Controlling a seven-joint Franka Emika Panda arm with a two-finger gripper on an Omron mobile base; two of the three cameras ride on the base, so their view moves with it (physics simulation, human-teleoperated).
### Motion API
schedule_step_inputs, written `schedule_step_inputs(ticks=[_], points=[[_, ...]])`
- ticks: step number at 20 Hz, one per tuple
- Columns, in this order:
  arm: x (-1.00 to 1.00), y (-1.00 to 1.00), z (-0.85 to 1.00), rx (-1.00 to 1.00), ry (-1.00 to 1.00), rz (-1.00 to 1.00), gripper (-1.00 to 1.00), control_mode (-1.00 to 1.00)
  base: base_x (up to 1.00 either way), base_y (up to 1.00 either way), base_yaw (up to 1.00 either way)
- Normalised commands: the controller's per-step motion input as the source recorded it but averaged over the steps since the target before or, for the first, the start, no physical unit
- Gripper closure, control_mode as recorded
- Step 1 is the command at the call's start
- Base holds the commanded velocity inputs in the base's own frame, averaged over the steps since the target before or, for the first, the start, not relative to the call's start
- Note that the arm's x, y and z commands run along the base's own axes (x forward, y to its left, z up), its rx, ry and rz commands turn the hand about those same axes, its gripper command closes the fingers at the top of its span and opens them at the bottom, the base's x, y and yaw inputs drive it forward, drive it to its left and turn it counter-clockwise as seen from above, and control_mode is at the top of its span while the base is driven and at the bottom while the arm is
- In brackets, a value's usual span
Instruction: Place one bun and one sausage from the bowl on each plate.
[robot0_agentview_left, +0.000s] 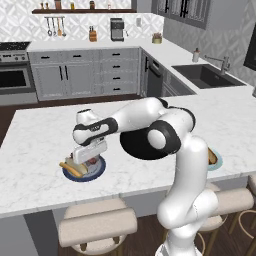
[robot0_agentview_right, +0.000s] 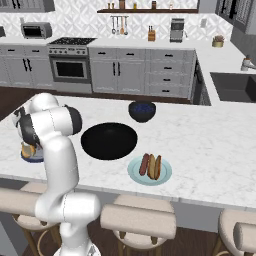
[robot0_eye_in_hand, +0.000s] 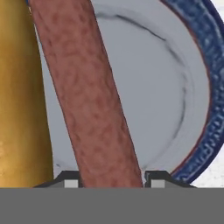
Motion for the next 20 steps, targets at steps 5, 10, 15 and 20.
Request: schedule_step_inputs(ticks=[5,10,15,20], points=[[0.00,-0.01,0.00,0.00,0.00,0.00,-1.00,-1.00,0.00,0.00,0.00],[0.00,0.00,0.05,0.00,0.00,0.00,-1.00,-1.00,0.00,0.00,0.00],[-0.04,0.00,0.34,0.00,0.00,0.00,-1.00,-1.00,0.00,0.00,0.00],[-0.30,-0.15,0.65,0.00,0.00,0.00,-1.00,-1.00,0.00,0.00,0.00]])
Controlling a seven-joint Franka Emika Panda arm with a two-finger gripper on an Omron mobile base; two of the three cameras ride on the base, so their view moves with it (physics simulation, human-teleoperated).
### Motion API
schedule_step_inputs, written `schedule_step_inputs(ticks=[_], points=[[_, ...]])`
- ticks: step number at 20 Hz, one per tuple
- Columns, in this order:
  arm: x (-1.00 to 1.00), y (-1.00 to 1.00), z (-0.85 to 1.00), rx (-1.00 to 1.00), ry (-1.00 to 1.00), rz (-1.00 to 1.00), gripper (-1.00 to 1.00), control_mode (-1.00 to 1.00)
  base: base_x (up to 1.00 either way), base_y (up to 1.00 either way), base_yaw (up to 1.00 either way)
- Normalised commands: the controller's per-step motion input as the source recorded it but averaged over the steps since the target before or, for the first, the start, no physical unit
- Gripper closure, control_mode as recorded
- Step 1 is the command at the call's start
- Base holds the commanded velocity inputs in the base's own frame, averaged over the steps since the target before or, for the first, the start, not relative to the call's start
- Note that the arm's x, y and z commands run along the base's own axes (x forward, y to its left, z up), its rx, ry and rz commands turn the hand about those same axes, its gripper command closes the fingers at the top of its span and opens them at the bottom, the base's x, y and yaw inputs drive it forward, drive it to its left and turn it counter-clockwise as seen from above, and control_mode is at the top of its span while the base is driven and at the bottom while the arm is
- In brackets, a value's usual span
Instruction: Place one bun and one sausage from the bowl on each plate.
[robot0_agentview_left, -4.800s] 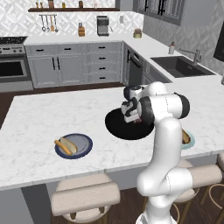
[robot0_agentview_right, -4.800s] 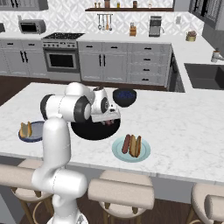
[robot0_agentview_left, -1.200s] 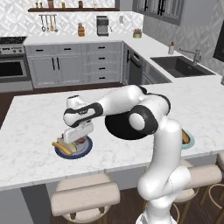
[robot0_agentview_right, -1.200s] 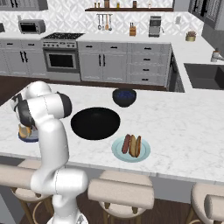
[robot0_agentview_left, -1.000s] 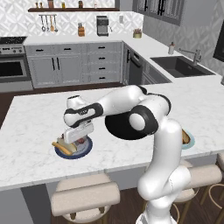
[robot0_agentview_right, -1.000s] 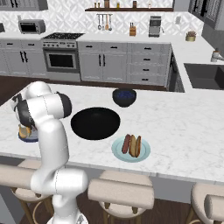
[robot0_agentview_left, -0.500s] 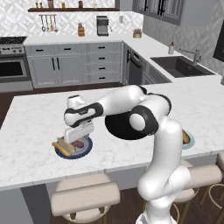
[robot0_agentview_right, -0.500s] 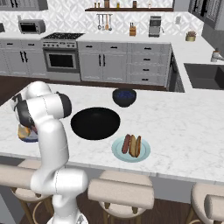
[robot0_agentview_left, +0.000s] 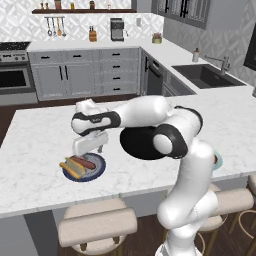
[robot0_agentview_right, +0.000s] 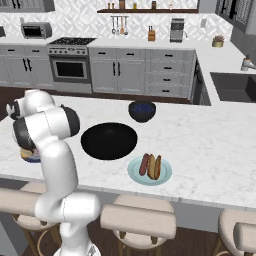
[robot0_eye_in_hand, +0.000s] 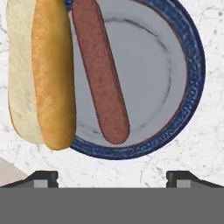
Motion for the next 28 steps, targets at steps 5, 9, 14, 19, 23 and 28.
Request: schedule_step_inputs(ticks=[5,9,14,19,23,28], points=[[-0.78,-0.50,0.41,0.05,0.00,0.00,-1.00,-1.00,0.00,0.00,0.00],[-0.77,-0.59,0.06,0.16,-0.06,0.00,-1.00,-1.00,0.00,0.00,0.00],[-0.73,-0.58,0.00,0.20,-0.08,0.00,-1.00,-1.00,0.00,0.00,0.00],[-0.59,-0.69,0.55,0.11,0.00,0.00,-1.00,-1.00,0.00,0.00,0.00],[-0.50,-0.44,1.00,0.02,0.00,0.04,-1.00,-1.00,0.00,0.00,0.00],[-0.56,-0.40,1.00,0.00,0.00,0.08,-1.00,-1.00,0.00,0.00,0.00]])
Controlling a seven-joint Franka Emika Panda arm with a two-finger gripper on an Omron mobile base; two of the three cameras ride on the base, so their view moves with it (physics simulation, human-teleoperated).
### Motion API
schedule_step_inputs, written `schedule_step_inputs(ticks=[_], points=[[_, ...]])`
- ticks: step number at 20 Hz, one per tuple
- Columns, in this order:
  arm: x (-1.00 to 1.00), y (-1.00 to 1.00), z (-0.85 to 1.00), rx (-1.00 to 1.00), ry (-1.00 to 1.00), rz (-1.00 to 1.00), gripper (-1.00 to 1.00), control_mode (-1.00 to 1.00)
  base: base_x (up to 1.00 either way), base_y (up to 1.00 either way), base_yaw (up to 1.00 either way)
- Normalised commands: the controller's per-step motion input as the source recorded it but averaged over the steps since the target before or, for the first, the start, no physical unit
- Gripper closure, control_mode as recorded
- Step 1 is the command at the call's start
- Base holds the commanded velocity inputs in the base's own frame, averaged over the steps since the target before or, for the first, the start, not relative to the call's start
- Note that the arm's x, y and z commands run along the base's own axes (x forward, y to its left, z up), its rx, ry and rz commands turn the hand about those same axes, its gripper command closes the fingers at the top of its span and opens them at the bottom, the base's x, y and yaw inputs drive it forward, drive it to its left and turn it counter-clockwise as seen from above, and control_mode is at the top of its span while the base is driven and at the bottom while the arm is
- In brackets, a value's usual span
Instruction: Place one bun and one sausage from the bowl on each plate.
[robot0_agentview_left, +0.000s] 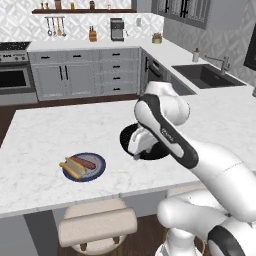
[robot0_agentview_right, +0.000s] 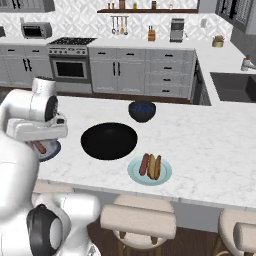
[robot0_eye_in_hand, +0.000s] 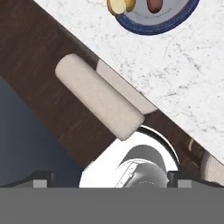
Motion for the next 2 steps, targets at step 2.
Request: schedule_step_inputs(ticks=[2], points=[[-0.52,-0.22,0.90,0.00,-0.05,0.09,-1.00,-1.00,0.00,0.00,0.00]])
